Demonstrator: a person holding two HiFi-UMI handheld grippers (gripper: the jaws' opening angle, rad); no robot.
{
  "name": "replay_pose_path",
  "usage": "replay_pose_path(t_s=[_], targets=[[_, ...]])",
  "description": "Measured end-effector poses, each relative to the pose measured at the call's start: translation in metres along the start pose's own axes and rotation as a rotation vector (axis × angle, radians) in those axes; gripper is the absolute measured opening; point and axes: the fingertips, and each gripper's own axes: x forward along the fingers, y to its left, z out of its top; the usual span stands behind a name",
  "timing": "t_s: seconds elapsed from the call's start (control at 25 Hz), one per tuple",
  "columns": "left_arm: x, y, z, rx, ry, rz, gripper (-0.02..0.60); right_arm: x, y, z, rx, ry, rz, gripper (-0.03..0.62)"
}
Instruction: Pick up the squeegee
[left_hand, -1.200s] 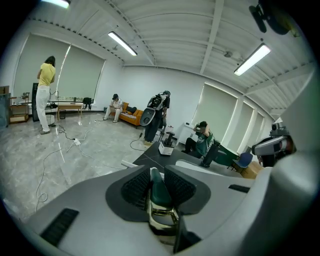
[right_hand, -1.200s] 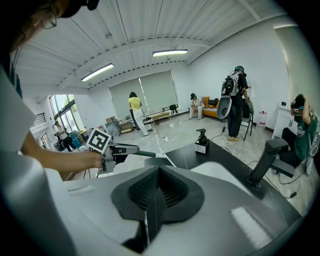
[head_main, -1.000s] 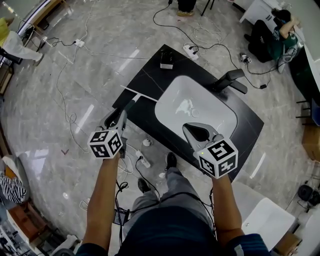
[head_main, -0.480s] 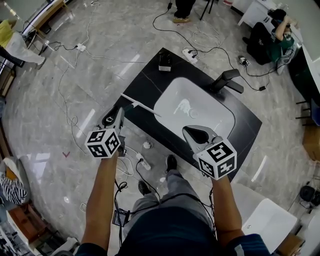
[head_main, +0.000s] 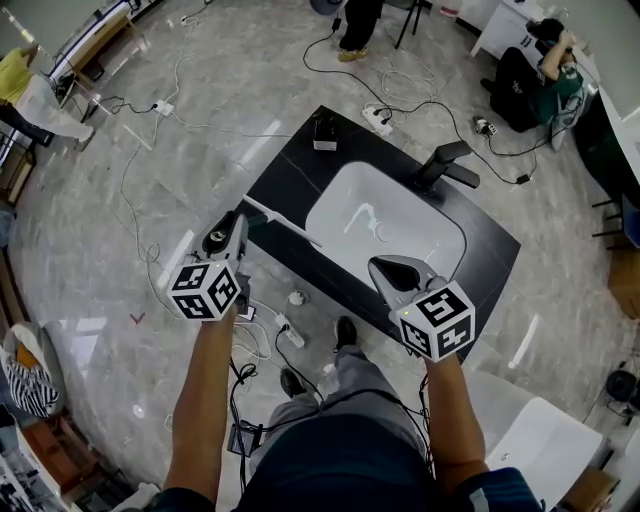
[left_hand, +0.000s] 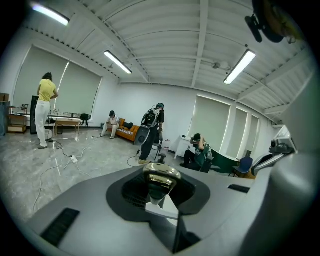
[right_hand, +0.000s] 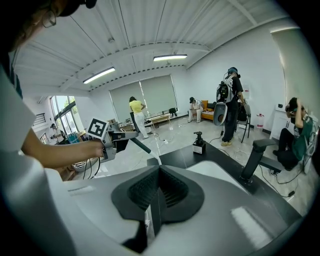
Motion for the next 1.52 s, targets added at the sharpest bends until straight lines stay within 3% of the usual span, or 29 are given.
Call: replay_pose_path(t_s=[0.64, 1.52], targets=[[-0.095, -0.034, 0.086, 0.067, -0.171, -0.058, 0.081, -0.038, 0.044, 0.043, -0.06, -0.091, -0.009, 0.011], [-0.239, -0.03, 0.145, 0.148, -0.303, -0.071, 0.08, -0.075, 0.14, 0.104, -0.184, -0.209, 0.021, 0.011]])
